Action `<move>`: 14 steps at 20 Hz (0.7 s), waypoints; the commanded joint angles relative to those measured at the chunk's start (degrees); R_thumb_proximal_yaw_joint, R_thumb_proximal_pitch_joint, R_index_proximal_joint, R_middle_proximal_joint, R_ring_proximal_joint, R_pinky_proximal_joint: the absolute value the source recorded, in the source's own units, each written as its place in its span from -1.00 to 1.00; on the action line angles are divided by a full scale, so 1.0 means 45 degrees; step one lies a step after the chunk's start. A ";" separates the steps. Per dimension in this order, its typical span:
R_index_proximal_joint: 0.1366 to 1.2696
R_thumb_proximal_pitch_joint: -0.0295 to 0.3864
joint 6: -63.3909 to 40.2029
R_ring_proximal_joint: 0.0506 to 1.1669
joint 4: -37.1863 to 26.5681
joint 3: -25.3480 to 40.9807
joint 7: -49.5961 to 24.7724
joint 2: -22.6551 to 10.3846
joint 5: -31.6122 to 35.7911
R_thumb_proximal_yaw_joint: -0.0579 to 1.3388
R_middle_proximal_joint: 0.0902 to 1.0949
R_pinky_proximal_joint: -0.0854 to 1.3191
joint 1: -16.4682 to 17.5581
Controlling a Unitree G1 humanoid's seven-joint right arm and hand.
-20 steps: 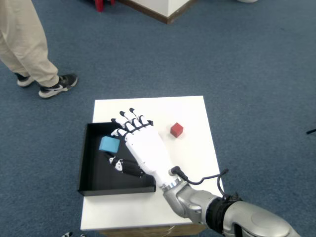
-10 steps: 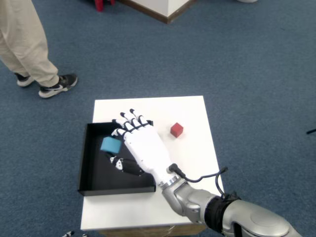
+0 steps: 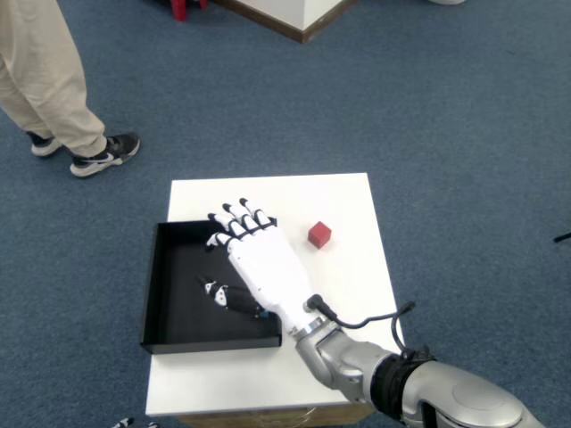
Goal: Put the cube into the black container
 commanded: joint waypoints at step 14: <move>-0.14 -0.51 -0.3384 -0.79 -0.0339 -0.1344 -0.4956 -0.0835 0.0501 0.06 -0.70 -0.89 0.0773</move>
